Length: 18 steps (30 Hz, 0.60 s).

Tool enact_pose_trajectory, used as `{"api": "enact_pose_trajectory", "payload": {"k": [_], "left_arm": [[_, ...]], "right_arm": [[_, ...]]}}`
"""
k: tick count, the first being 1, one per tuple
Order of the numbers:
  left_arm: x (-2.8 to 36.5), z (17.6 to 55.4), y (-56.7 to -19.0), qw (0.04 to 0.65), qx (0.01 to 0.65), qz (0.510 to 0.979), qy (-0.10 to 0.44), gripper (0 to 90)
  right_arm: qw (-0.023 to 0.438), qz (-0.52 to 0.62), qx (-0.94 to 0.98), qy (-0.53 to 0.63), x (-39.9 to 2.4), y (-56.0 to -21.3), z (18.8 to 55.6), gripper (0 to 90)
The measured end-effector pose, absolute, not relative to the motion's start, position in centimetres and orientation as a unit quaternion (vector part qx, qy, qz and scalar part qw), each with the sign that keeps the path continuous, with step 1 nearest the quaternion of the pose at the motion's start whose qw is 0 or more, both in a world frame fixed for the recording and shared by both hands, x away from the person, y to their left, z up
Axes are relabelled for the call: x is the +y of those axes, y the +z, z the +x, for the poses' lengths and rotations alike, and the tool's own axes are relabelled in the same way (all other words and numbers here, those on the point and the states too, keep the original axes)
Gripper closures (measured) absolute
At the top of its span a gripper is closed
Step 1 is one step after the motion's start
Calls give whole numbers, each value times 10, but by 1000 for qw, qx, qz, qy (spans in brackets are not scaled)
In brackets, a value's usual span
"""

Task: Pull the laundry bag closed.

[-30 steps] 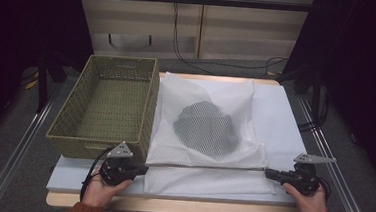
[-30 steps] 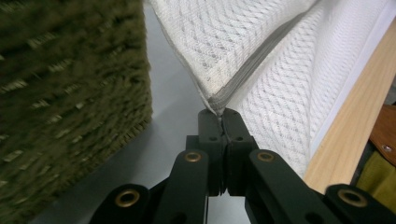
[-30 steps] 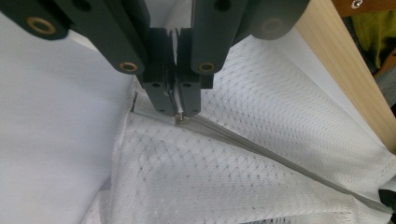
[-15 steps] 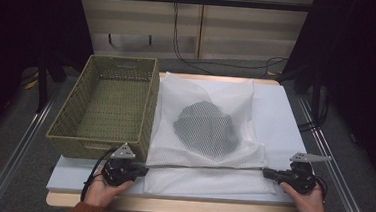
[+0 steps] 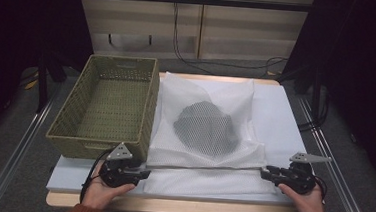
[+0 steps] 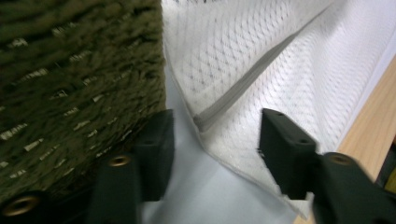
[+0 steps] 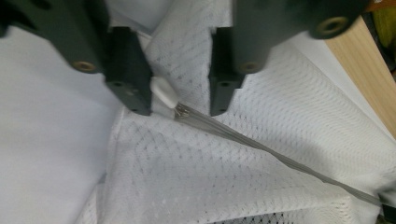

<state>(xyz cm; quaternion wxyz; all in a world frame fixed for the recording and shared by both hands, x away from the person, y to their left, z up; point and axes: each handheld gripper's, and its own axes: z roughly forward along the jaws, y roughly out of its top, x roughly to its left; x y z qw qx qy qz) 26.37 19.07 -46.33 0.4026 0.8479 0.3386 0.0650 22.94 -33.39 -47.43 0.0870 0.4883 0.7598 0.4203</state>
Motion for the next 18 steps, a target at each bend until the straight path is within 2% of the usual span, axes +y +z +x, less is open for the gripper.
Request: {"api": "enact_pose_trajectory", "payload": {"k": [3,4,5,6,7,8,11,15,17,18], "left_arm": [[191,264,-463,408,336,847,64,407],[191,264,-463,407,335,847,63,356],[191,263,-463,408,335,847,64,356],[191,263,-463,409,335,846,62,312],[191,263,-462,410,335,846,65,312],[191,262,-462,414,333,844,67,269],[191,262,-461,416,330,844,74,215],[190,262,-461,417,333,842,76,170],[192,263,-460,423,335,839,71,158],[192,262,-459,423,335,838,75,158]], "right_arm": [[88,486,759,425,-334,-473,229,503],[91,483,755,433,-335,-472,228,460],[91,483,755,433,-335,-472,228,460],[93,483,753,437,-334,-472,228,397],[93,483,753,437,-334,-472,228,397],[95,481,752,441,-334,-471,228,355],[96,480,747,449,-334,-470,227,294],[112,484,732,466,-338,-467,225,201],[117,484,729,470,-339,-466,224,188],[127,485,721,478,-341,-464,222,147]]}}
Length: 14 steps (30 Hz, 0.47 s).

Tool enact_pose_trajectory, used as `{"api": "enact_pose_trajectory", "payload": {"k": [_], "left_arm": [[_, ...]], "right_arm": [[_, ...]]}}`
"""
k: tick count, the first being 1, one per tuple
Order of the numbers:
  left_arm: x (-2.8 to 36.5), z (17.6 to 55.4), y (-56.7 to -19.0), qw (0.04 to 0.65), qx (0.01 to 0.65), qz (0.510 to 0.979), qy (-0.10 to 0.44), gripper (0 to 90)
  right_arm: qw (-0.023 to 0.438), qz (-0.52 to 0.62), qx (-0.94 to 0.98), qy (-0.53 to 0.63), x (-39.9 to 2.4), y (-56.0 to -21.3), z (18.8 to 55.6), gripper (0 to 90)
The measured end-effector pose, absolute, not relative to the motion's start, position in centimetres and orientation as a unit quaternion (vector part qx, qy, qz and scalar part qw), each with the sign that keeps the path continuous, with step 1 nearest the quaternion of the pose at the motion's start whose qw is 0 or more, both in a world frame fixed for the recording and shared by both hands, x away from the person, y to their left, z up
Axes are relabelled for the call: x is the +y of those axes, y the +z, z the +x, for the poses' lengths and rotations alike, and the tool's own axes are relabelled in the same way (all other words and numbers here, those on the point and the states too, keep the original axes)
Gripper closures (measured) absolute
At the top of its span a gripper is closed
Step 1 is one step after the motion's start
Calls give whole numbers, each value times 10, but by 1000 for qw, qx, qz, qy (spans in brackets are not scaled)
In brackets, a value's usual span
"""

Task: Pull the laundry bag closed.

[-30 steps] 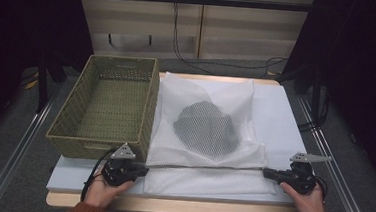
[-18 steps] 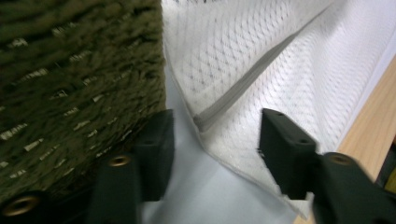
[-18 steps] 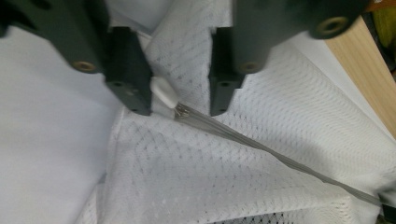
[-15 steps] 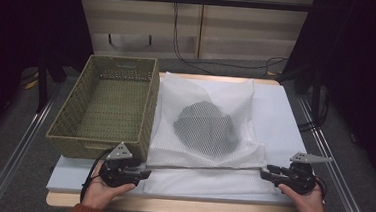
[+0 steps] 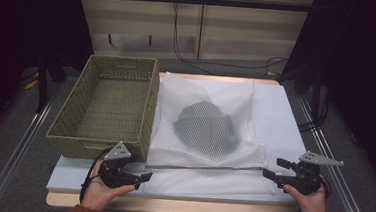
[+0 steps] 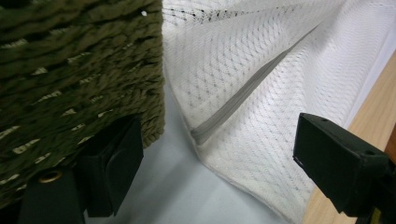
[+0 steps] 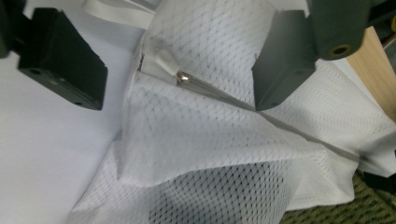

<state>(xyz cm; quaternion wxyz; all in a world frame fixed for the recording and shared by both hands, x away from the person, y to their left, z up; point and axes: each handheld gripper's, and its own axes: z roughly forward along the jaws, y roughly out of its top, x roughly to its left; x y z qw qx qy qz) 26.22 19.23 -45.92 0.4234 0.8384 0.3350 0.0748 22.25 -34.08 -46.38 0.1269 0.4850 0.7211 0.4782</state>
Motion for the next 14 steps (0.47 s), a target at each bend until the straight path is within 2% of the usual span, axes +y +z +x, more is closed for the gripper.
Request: {"api": "enact_pose_trajectory", "payload": {"k": [3,14], "left_arm": [[193,261,-458,426,338,836,72,150],[191,259,-454,434,335,833,71,124]], "right_arm": [[134,488,716,481,-342,-463,220,123],[130,489,711,488,-343,-463,219,122]]}}
